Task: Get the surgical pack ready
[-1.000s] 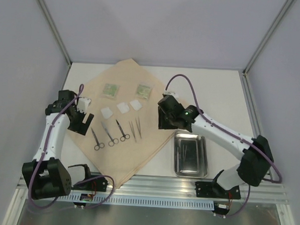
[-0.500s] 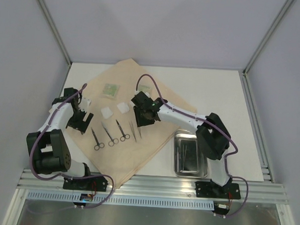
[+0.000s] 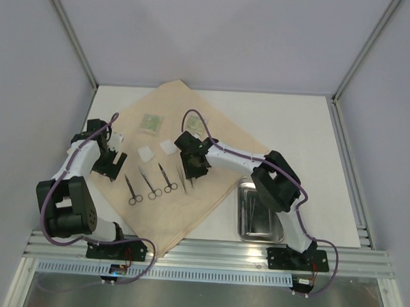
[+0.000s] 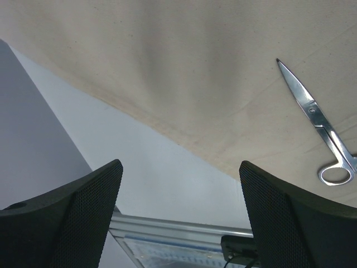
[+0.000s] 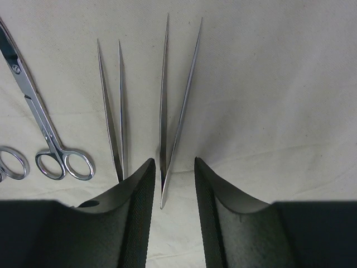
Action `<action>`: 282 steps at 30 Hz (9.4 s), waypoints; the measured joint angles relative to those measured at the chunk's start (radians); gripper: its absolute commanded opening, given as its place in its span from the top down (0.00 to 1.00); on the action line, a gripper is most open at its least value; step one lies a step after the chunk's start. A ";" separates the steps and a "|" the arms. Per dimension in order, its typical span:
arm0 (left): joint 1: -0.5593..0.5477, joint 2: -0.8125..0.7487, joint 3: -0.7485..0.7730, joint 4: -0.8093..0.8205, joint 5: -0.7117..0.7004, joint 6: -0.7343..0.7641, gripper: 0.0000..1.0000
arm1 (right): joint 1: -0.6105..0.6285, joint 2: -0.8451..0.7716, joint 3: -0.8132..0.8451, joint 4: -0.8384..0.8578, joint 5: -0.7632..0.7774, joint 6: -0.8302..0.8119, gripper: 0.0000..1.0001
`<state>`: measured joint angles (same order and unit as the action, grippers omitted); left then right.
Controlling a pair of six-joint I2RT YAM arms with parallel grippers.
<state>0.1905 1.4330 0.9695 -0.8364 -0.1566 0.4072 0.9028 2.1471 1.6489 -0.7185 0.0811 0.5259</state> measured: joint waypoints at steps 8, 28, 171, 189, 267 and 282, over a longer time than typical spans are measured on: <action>0.000 0.000 -0.008 0.011 0.002 0.004 0.05 | 0.002 0.010 0.000 0.012 0.023 0.005 0.83; 0.000 -0.102 -0.008 -0.030 0.030 0.008 0.05 | 0.024 -0.251 -0.047 -0.011 0.150 0.017 0.99; 0.076 -0.408 -0.124 -0.127 0.082 0.090 0.04 | 0.110 -0.966 -0.780 -0.256 0.272 0.273 0.99; 0.076 -0.458 -0.132 -0.167 0.133 0.097 0.04 | 0.064 -0.976 -1.068 -0.188 0.243 0.424 0.99; 0.076 -0.337 -0.127 0.116 0.110 -0.118 0.03 | 0.180 0.320 0.500 -0.095 0.167 -0.075 0.67; 0.076 -0.345 -0.127 0.116 0.112 -0.117 0.03 | 0.183 0.301 0.463 -0.079 0.173 -0.078 0.69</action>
<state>0.2661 1.0882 0.8421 -0.7208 -0.0448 0.2901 1.0855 2.4481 2.1120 -0.7975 0.2543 0.4477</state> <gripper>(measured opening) 0.967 0.311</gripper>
